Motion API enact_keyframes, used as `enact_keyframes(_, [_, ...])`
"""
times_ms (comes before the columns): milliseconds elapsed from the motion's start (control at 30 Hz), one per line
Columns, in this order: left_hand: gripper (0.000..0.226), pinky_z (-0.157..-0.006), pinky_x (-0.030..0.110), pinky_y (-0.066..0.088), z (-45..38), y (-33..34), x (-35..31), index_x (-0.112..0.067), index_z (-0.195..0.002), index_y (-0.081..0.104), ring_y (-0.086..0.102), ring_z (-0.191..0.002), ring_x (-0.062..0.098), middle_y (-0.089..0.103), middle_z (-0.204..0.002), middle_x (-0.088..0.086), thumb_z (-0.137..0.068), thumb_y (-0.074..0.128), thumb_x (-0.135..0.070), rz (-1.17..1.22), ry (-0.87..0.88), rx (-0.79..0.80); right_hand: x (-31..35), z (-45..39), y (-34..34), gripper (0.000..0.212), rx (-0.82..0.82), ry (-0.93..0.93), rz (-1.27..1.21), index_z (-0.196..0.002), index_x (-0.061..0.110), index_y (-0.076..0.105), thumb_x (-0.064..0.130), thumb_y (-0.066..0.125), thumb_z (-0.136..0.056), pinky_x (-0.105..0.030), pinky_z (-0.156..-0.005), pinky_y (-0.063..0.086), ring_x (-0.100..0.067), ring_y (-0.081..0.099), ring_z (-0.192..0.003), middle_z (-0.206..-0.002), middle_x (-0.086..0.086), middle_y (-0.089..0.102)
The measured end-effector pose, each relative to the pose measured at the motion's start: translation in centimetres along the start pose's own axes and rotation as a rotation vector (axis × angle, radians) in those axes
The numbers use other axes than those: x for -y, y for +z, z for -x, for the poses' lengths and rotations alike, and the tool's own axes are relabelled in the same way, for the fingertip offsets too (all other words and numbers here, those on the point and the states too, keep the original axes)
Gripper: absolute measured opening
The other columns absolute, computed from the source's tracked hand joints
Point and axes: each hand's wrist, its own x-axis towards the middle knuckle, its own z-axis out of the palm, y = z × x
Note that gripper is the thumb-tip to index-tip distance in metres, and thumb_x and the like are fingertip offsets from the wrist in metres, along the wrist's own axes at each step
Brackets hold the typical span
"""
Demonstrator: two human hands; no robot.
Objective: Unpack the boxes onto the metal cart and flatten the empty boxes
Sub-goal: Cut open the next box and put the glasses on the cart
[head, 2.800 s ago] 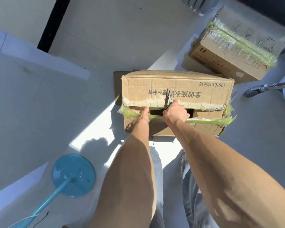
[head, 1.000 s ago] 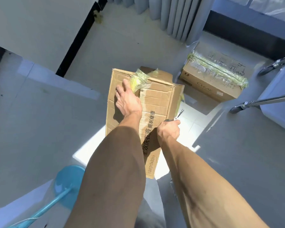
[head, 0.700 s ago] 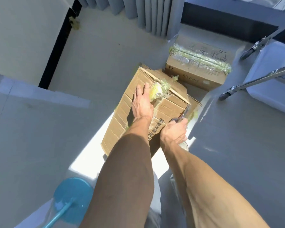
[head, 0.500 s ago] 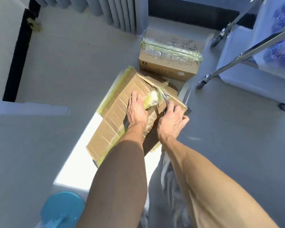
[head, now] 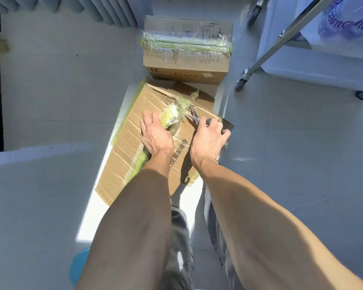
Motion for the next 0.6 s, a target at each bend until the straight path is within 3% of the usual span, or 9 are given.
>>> enact_keyframes(167, [0.044, -0.094, 0.038, 0.049, -0.4, -0.4, -0.8, -0.015, -0.117, 0.049, 0.036, -0.139, 0.025, 0.027, -0.160, 0.004, -0.080, 0.069, -0.004, 0.010, -0.029, 0.001, 0.6, -1.6, -1.2, 0.052, -0.039, -0.125, 0.020, -0.130, 0.017, 0.048, -0.006, 0.047, -0.084, -0.042, -0.089, 0.030, -0.028, 0.044, -0.106, -0.112, -0.009, 0.050])
enact_keyframes(400, [0.049, -0.101, 0.034, 0.044, -1.4, -1.0, -0.5, -0.013, -0.124, 0.047, 0.028, -0.145, 0.023, 0.026, -0.160, 0.005, -0.082, 0.072, -0.009, 0.007, -0.049, 0.002, 0.5, 0.1, -1.4, 0.059, -0.031, -0.144, 0.006, -0.131, 0.019, 0.043, -0.008, 0.049, -0.079, -0.043, -0.091, 0.031, -0.027, 0.043, -0.102, -0.110, -0.008, 0.049])
enact_keyframes(600, [0.050, -0.100, 0.035, 0.045, -1.4, -0.7, 0.0, -0.014, -0.123, 0.048, 0.028, -0.146, 0.023, 0.027, -0.160, 0.006, -0.080, 0.072, -0.007, 0.017, -0.025, -0.005, 2.4, -0.6, -1.5, 0.051, -0.013, -0.297, 0.030, -0.128, 0.020, 0.051, -0.003, 0.051, -0.082, -0.043, -0.088, 0.028, -0.028, 0.044, -0.104, -0.110, -0.006, 0.050])
